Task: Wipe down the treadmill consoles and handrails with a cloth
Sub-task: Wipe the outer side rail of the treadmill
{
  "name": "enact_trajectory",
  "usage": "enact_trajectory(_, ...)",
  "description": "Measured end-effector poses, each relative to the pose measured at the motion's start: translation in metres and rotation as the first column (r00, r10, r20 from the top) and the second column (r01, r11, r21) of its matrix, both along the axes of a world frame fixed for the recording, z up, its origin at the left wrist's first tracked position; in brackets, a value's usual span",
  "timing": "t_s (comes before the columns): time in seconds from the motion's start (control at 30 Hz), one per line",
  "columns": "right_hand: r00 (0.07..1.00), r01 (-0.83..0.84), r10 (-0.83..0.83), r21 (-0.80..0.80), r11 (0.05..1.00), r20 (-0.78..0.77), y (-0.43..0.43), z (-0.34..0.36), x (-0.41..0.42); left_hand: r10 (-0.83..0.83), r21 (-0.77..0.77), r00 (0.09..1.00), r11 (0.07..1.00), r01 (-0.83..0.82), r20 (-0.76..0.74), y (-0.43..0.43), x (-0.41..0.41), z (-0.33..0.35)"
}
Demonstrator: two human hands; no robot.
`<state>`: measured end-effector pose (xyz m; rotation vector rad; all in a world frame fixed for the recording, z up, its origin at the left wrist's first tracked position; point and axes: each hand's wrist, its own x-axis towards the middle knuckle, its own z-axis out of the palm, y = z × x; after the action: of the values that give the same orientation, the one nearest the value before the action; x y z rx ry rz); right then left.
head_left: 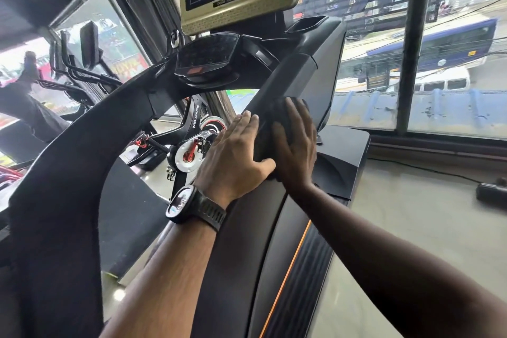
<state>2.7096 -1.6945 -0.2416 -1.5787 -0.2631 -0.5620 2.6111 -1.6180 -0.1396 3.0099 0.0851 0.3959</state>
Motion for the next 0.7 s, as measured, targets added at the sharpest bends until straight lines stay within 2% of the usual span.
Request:
enact_trajectory(0.1,0.941,0.014,0.038,0.148,0.989,-0.338,0.002,-0.005,0.004,0.0,0.01,1.0,1.0,0.0,-0.003,0.0,0.0,0.001)
enact_trajectory(0.13,0.931,-0.001,0.053,0.142,0.99,-0.362,0.002,-0.008,-0.005,0.001,0.013,1.0,1.0,-0.001,-0.005,-0.001,0.0,0.001)
enact_trajectory(0.17,0.95,-0.024,0.059,0.116,0.993,-0.306,0.002,-0.01,-0.015,0.001,0.014,1.0,1.0,-0.001,-0.006,0.0,-0.001,0.0)
enact_trajectory(0.23,0.994,-0.067,0.072,0.063,0.996,-0.08,0.001,-0.009,-0.03,0.001,0.02,1.0,1.0,0.0,-0.005,0.0,-0.001,0.0)
enact_trajectory(0.3,0.998,-0.049,0.049,0.005,0.999,0.031,0.0,-0.001,-0.02,0.0,0.029,1.0,1.0,0.0,-0.005,-0.001,0.0,0.001)
enact_trajectory(0.37,0.998,-0.002,0.005,0.049,0.999,-0.058,-0.001,0.001,-0.004,0.003,0.03,1.0,1.0,-0.002,-0.011,-0.002,-0.001,0.001)
enact_trajectory(0.43,0.952,0.02,0.029,0.158,0.987,-0.304,0.001,-0.005,0.001,0.008,0.027,1.0,1.0,-0.008,-0.013,-0.002,-0.001,0.001)
enact_trajectory(0.47,0.925,0.013,0.052,0.168,0.986,-0.377,0.001,-0.008,-0.003,0.01,0.024,1.0,1.0,-0.01,-0.015,-0.003,-0.001,0.001)
enact_trajectory(0.5,0.925,-0.002,0.056,0.144,0.99,-0.376,0.002,-0.011,-0.01,0.011,0.022,1.0,1.0,-0.011,-0.016,-0.003,-0.002,0.001)
enact_trajectory(0.6,0.989,-0.049,0.058,0.064,0.997,-0.137,0.0,-0.012,-0.021,0.009,0.018,1.0,1.0,-0.008,-0.014,-0.002,-0.002,0.001)
enact_trajectory(0.63,0.994,-0.045,0.049,0.043,0.998,-0.099,-0.001,-0.011,-0.015,0.006,0.024,1.0,1.0,-0.006,-0.015,-0.002,-0.001,0.001)
enact_trajectory(0.7,0.991,-0.015,0.019,0.035,0.999,-0.133,-0.003,-0.011,0.0,0.001,0.041,1.0,0.999,0.0,-0.017,-0.002,-0.001,0.001)
